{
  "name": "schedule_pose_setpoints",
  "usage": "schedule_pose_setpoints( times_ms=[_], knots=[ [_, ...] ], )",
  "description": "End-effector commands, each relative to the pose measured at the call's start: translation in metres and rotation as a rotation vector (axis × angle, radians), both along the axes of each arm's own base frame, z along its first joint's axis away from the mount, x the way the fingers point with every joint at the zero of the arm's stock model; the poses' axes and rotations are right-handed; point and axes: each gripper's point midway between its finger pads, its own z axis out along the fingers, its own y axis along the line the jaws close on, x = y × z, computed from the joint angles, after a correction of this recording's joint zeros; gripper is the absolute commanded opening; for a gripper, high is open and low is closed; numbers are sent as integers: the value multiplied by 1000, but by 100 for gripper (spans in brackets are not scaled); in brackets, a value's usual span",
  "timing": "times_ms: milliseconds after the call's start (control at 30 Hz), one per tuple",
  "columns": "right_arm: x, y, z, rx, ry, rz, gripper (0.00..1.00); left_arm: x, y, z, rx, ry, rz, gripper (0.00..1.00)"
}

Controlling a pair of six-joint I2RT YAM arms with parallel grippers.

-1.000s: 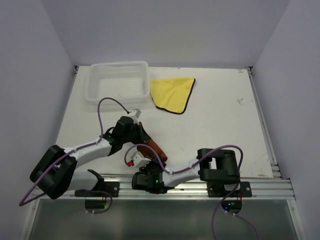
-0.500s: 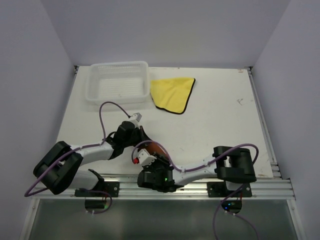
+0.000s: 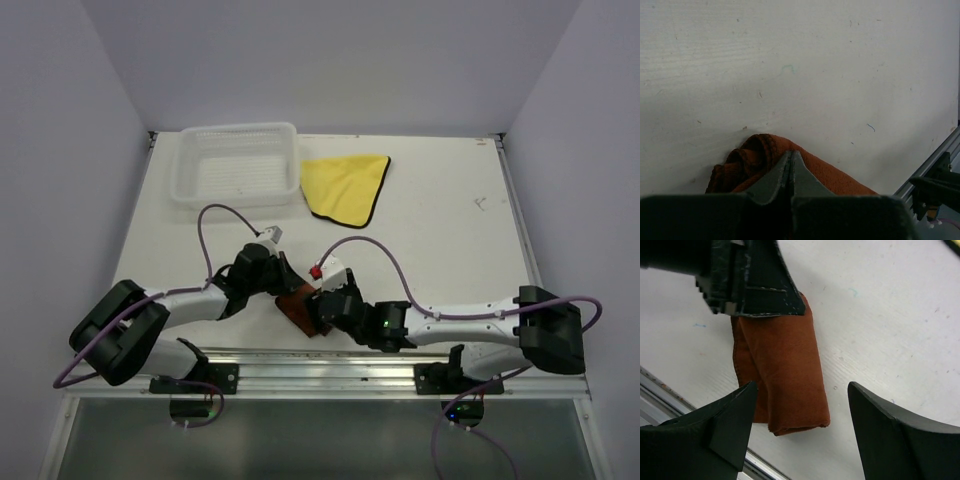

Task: Roll the towels
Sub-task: Roll the towel

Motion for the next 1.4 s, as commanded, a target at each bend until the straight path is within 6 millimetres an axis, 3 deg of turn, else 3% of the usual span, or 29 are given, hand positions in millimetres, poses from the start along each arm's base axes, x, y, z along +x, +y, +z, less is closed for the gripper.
schedule_pose_setpoints(
  times_ms=[0,133,333,500,733,833,867,1000,1200,1367],
  knots=[
    [4,11,1,229,202,-9,77,-19,23,-32,108,80,26,0],
    [11,5,-19,309,346,-40,78,-21,25,-34,117,81,28,0],
    [-3,7,-56,312,488,-14,79,-22,28,-37,120,86,34,0],
    [-17,12,-71,330,564,16,75,-22,31,-38,135,81,41,0],
    [-28,12,-82,322,607,58,52,-18,33,-35,157,67,50,0],
    [-30,11,-85,314,607,65,36,-10,32,-28,164,46,62,0],
    [-27,10,-85,314,594,56,26,-8,32,-25,165,38,66,0],
    [-19,4,-72,290,469,40,10,3,31,-11,166,16,78,15],
    [7,-7,-43,120,177,-62,7,26,22,23,150,-36,85,43],
    [15,-15,-43,-5,14,-134,6,34,17,47,139,-38,85,69]
  ],
)
